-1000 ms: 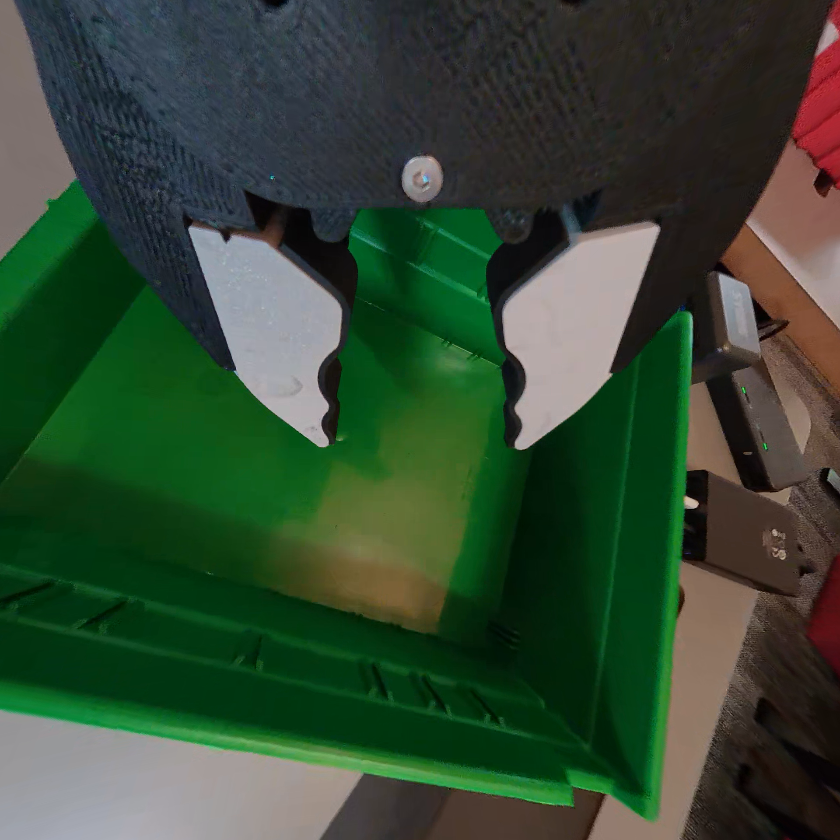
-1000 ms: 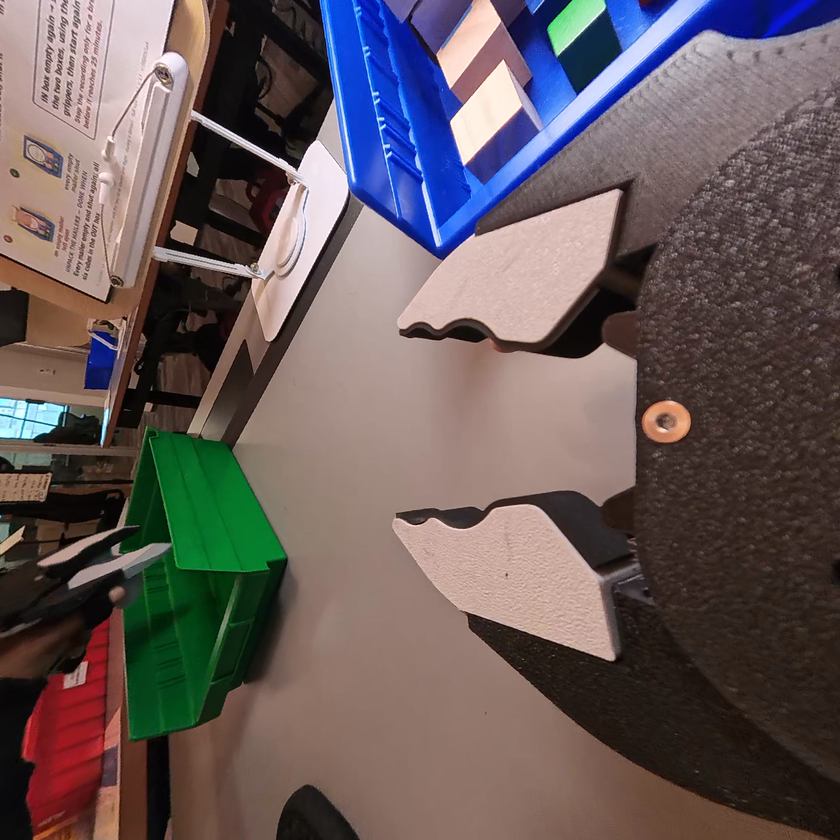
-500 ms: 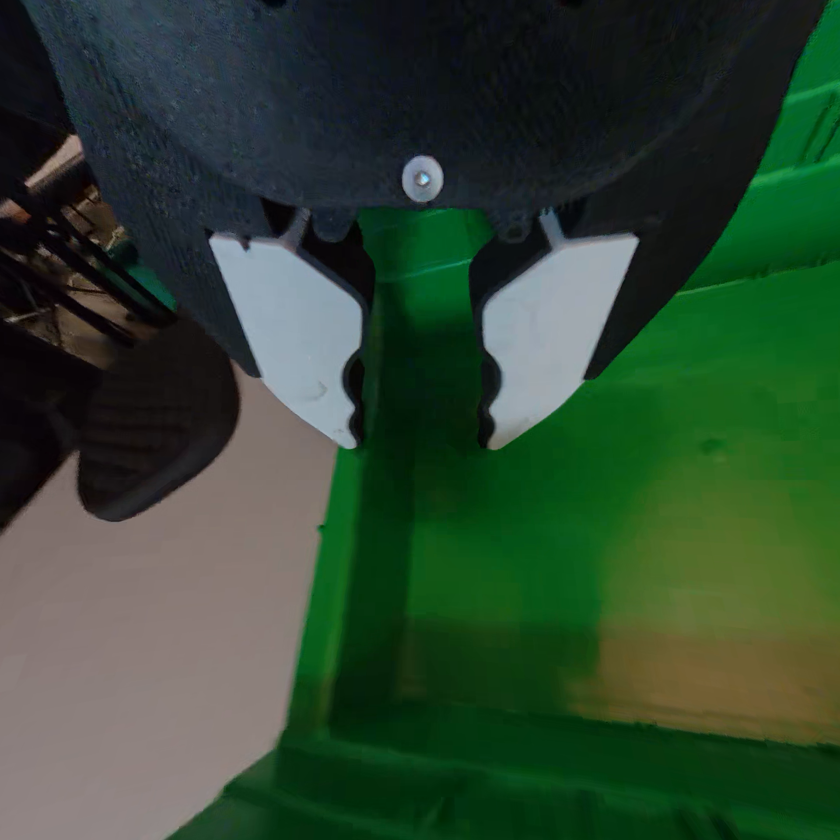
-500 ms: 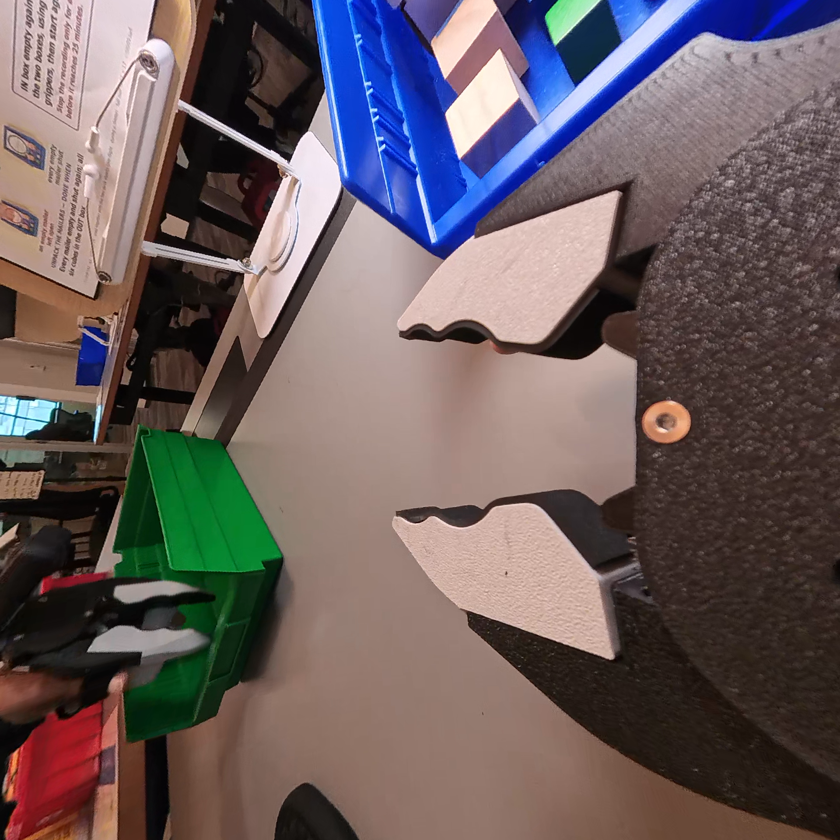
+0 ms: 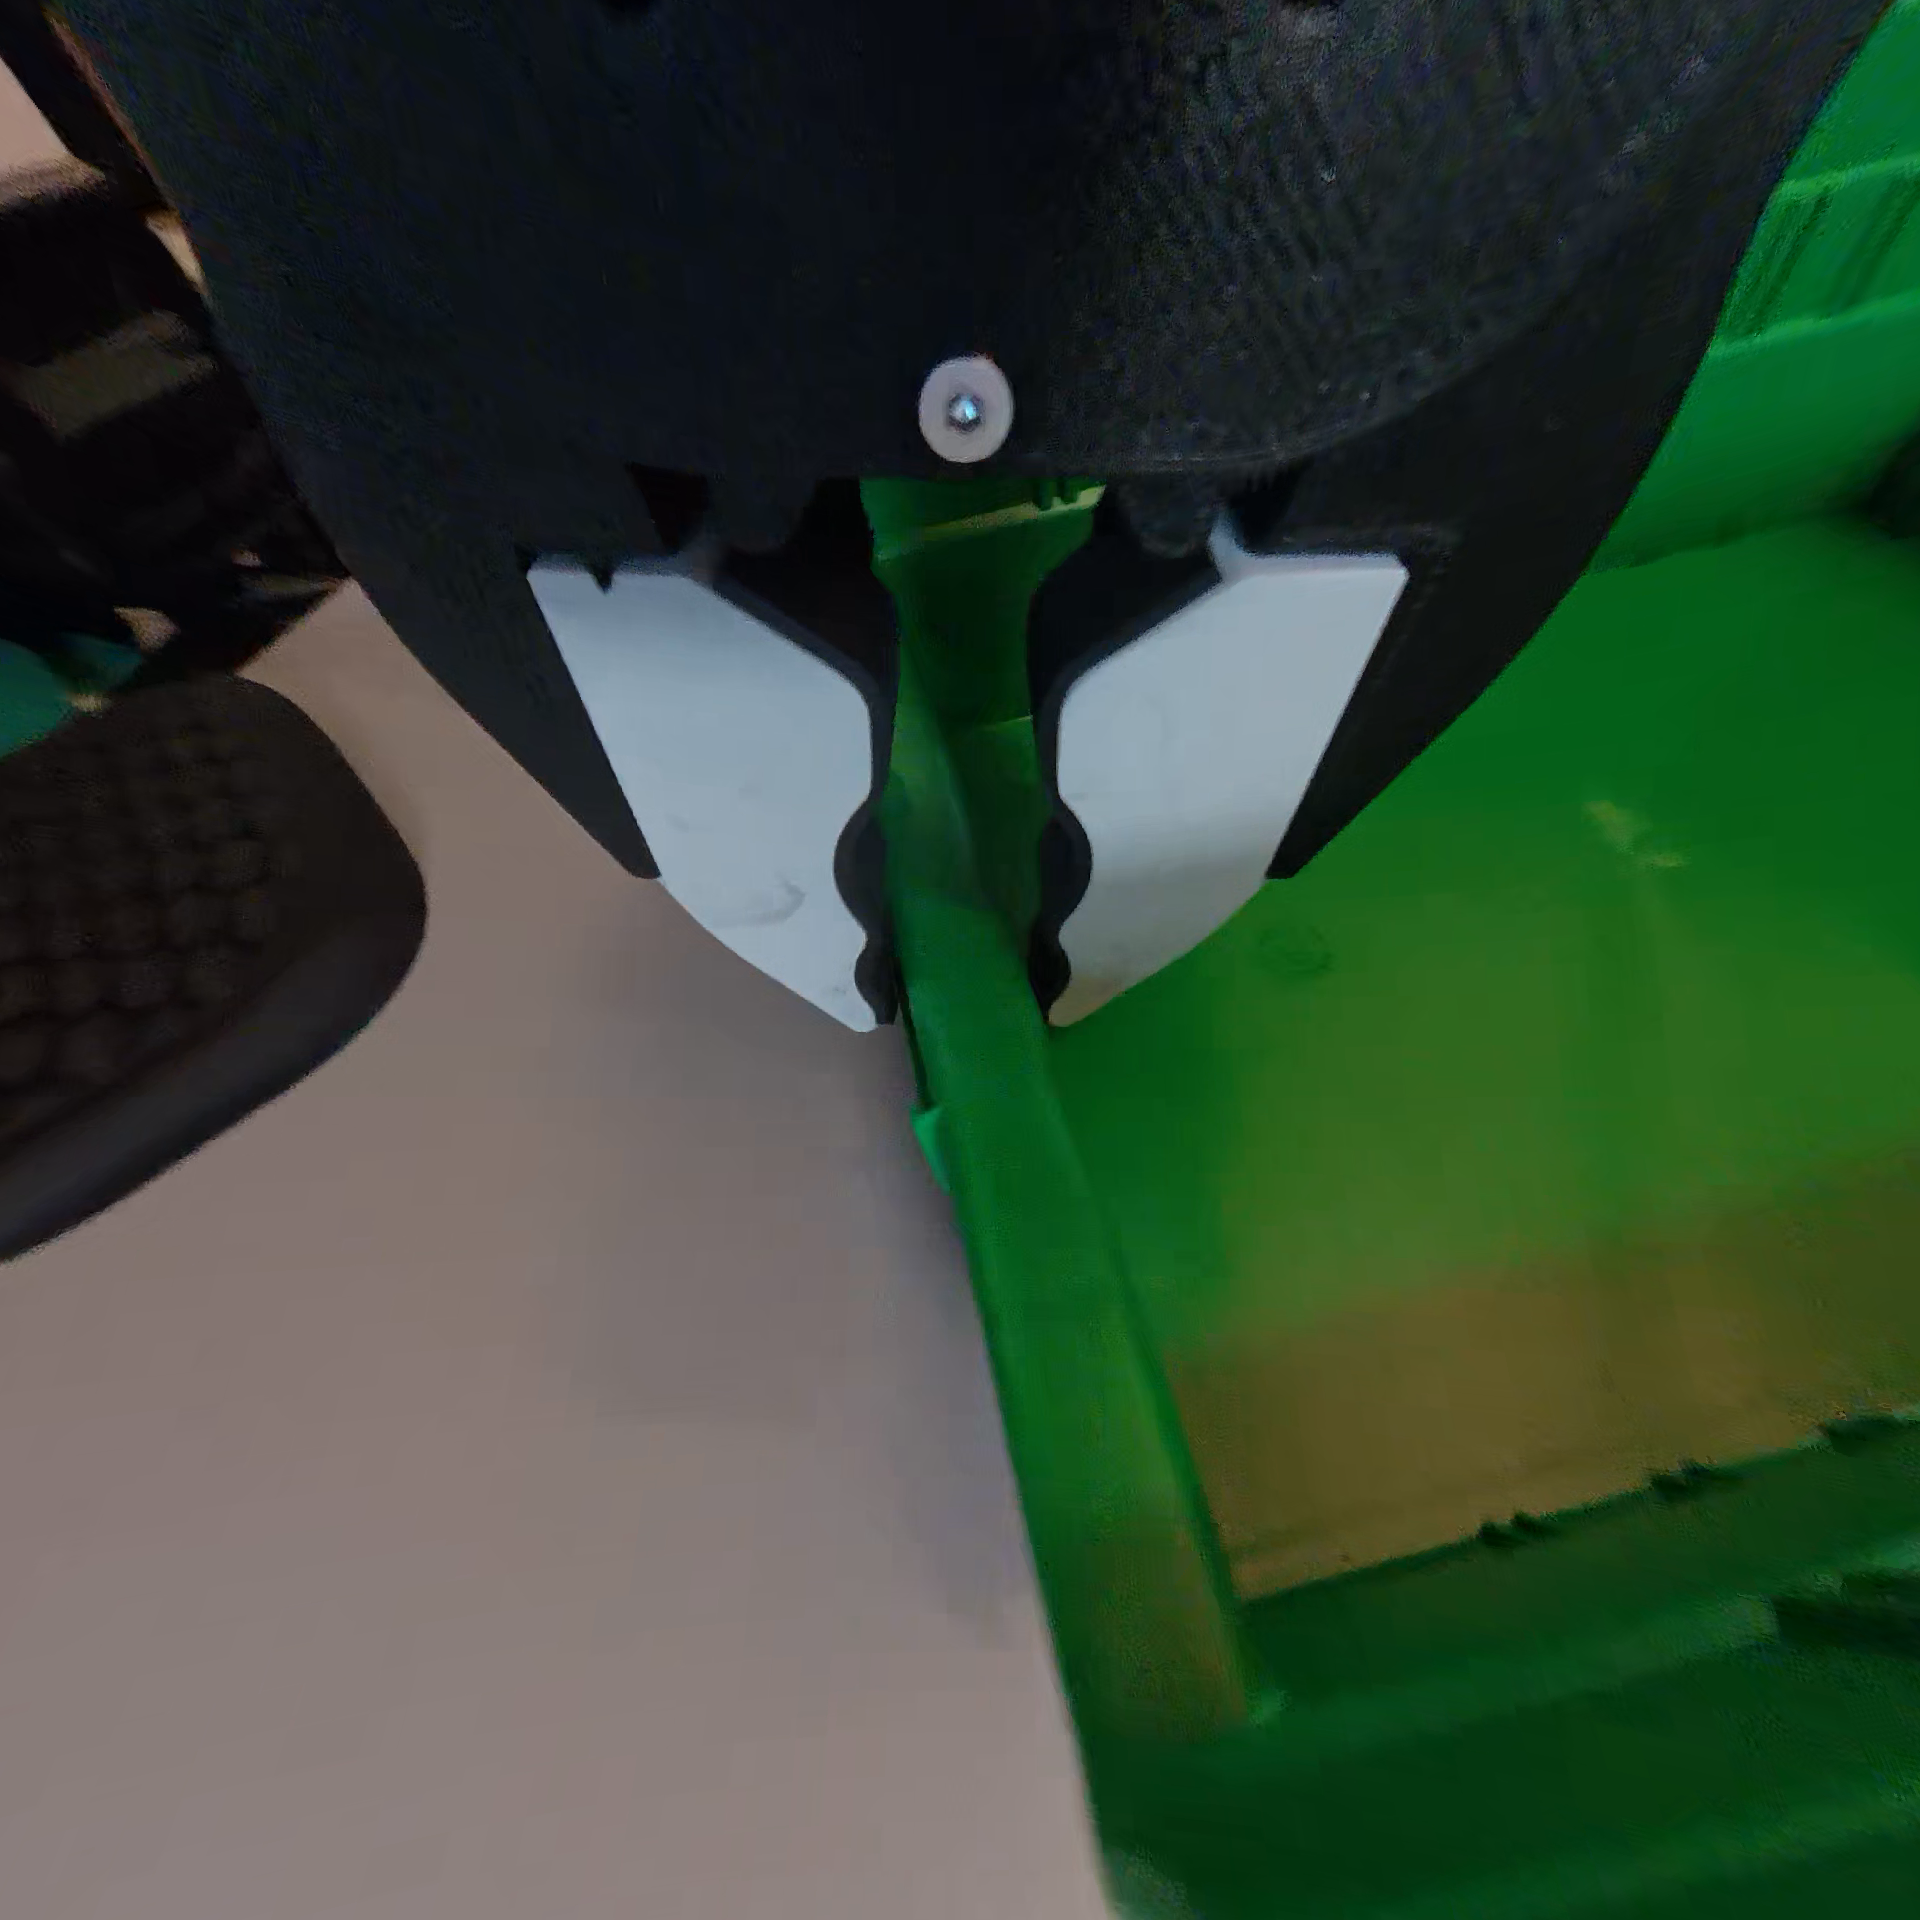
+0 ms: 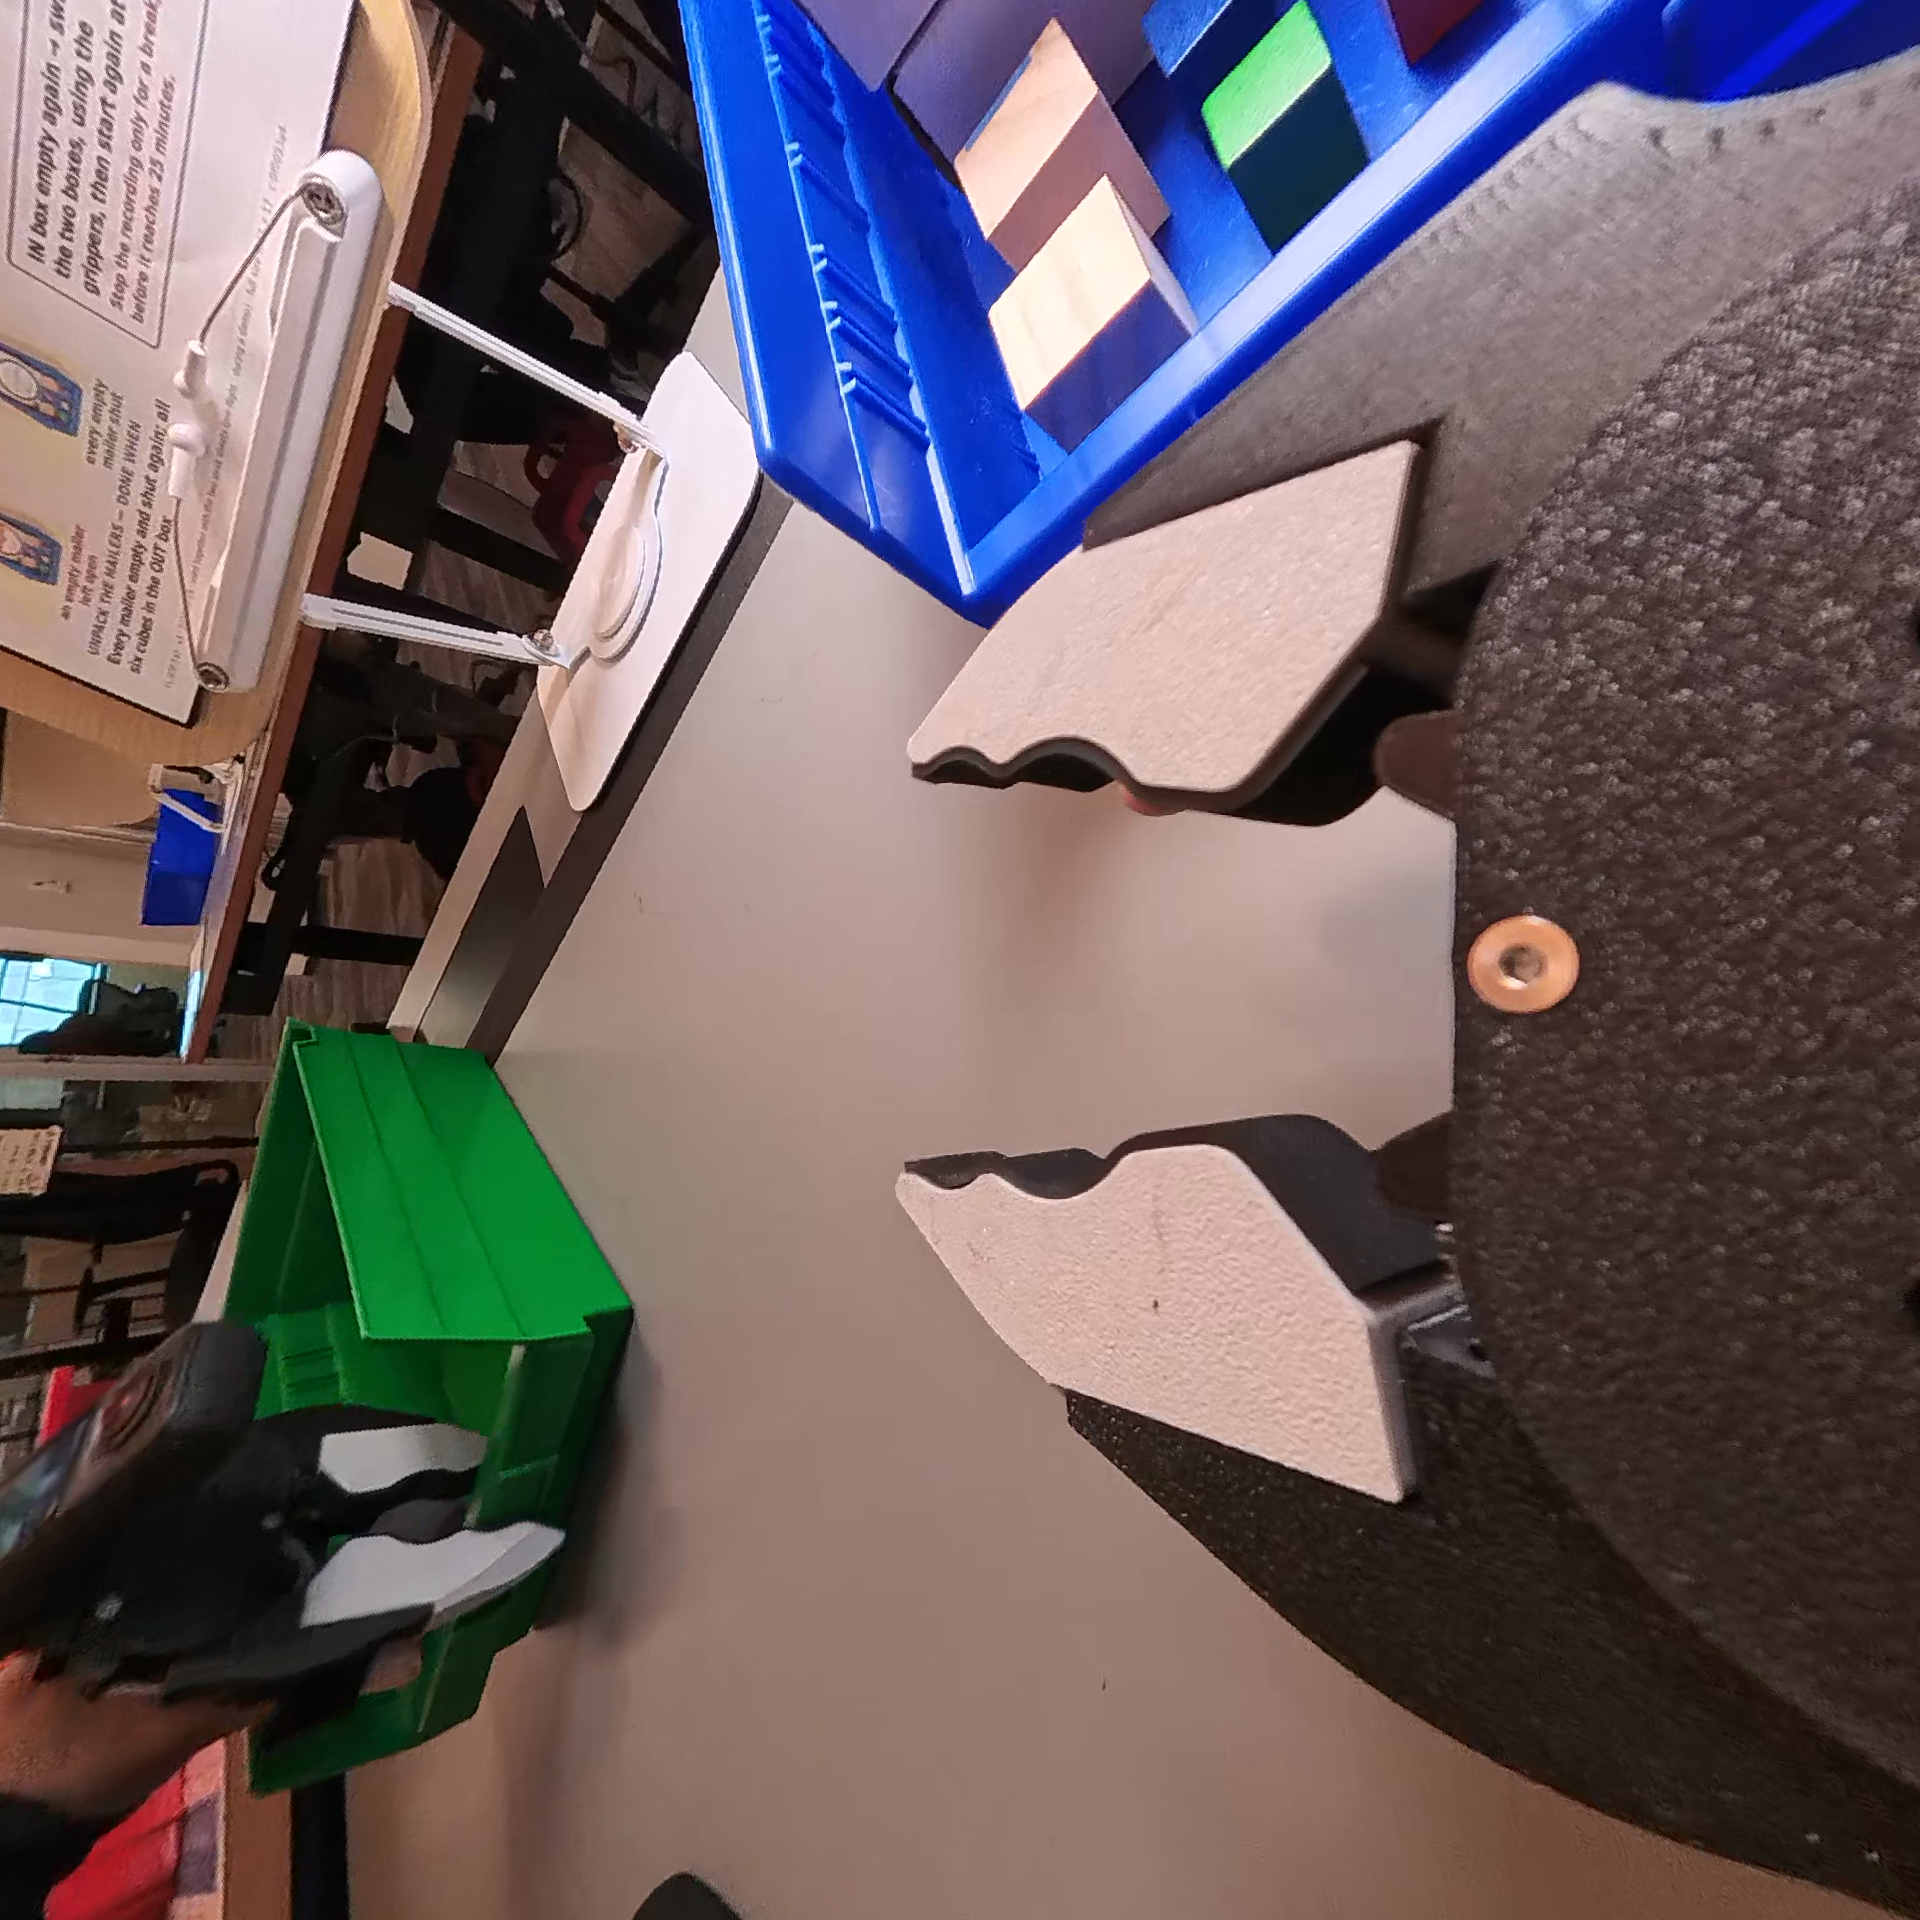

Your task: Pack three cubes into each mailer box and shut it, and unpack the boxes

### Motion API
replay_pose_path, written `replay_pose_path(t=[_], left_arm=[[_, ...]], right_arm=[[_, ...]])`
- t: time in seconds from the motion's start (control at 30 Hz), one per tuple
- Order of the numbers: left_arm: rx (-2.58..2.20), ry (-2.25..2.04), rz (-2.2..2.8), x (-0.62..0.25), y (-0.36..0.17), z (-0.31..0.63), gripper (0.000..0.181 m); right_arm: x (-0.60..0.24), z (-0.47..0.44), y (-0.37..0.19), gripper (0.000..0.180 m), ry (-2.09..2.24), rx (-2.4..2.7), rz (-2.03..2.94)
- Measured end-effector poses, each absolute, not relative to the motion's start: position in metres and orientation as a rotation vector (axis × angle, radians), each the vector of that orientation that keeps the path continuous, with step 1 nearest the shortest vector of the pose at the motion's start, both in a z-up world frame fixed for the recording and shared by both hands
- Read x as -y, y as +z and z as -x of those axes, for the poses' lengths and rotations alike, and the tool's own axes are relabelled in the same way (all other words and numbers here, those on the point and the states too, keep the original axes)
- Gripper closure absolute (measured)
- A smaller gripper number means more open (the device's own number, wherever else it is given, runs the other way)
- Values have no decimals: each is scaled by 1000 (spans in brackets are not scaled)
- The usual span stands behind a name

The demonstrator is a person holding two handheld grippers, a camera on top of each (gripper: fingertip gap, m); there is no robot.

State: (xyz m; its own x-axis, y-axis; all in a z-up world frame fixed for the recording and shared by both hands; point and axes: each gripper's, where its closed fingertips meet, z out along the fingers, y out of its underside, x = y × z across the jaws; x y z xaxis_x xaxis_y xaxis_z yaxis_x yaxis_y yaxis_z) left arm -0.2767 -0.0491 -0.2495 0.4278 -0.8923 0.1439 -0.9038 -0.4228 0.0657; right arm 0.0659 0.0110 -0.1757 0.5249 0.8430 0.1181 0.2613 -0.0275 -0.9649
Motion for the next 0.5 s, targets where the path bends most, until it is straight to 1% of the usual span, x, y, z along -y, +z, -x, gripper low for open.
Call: replay_pose_path(t=[0.13,0.3,0.5], left_arm=[[1737,46,-2500,50,-249,250,156],[1971,32,-2372,56,-249,192,155],[2246,-20,-2235,34,-248,123,157]], right_arm=[[-14,-67,-179,112,559,985,1583],[-20,-72,-180,113,498,973,1594],[-35,-88,-183,115,408,900,1643]])
